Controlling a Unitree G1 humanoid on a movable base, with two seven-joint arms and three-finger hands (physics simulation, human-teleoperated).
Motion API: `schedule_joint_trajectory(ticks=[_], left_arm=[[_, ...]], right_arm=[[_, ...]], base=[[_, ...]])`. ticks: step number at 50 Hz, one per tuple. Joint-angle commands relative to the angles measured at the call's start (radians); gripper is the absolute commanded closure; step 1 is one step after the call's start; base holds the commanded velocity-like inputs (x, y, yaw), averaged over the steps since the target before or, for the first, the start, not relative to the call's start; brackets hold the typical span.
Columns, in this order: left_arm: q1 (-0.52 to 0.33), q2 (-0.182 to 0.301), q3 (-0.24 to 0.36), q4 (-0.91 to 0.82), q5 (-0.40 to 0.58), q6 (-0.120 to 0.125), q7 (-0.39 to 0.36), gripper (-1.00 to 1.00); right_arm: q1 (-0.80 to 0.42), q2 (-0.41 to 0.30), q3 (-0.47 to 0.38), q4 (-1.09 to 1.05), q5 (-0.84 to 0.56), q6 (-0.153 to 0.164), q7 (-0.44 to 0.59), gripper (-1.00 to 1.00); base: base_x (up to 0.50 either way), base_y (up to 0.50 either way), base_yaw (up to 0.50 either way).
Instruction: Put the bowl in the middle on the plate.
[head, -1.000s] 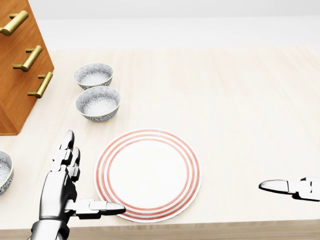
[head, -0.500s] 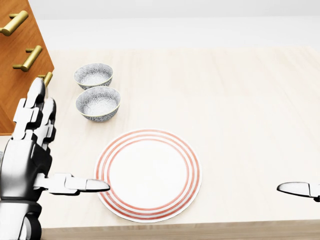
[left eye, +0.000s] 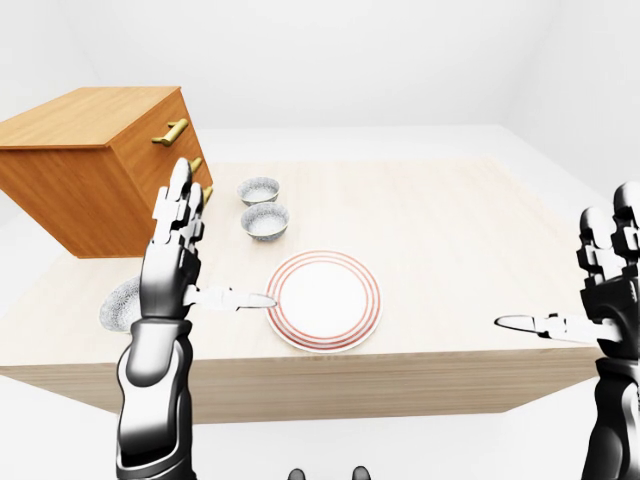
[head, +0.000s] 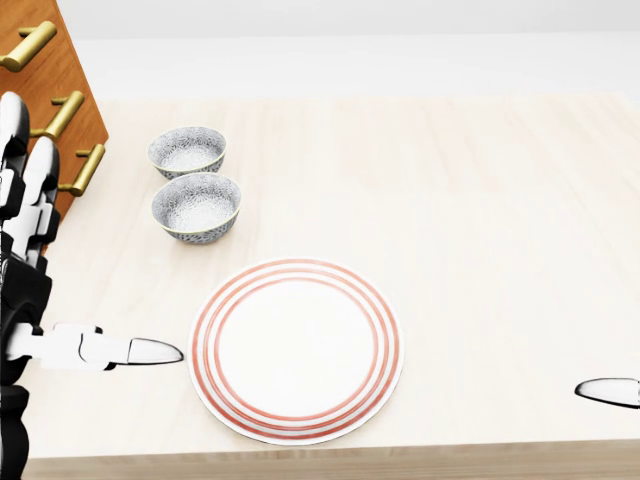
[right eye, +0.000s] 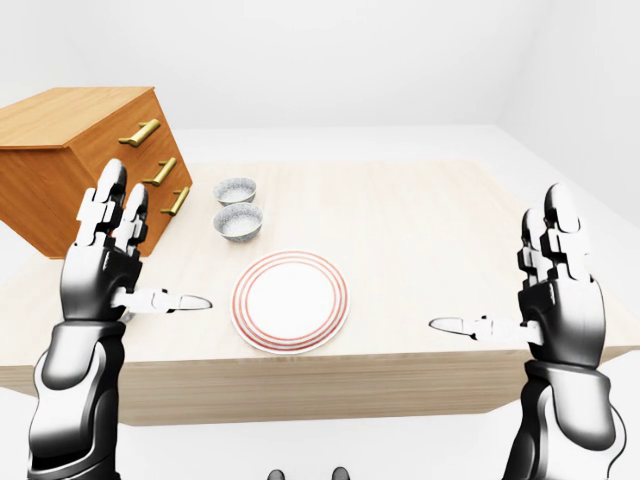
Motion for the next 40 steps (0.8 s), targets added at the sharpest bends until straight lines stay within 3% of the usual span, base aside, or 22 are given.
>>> schedule_joint_trajectory(ticks=[1, 9, 10, 11, 40], left_arm=[[0.011, 0.002, 0.017, -0.041, 0.004, 0.0, -0.014, -1.0], [0.029, 0.009, 0.046, -0.009, 0.009, 0.0, -0.022, -1.0], [0.025, 0.031, 0.104, 0.042, -0.014, 0.0, -0.028, -1.0], [0.026, 0.033, 0.106, 0.047, -0.016, 0.0, -0.027, -1.0], [0.03, 0.034, 0.101, 0.039, -0.016, 0.0, -0.025, -1.0]], right_arm=[[0.013, -0.005, -0.042, 0.008, 0.003, 0.0, 0.027, -1.0], [0.034, 0.003, -0.102, -0.018, 0.021, 0.0, 0.055, -1.0], [0.048, 0.033, -0.09, 0.035, -0.013, 0.0, 0.027, -1.0], [0.051, 0.037, -0.09, 0.02, -0.003, 0.0, 0.023, -1.0], [0.056, 0.033, -0.078, 0.042, -0.012, 0.0, 0.016, -1.0]], base=[[0.0, 0.0, 0.0], [0.0, 0.0, 0.0], [0.0, 0.0, 0.0], [0.0, 0.0, 0.0], [0.0, 0.0, 0.0]])
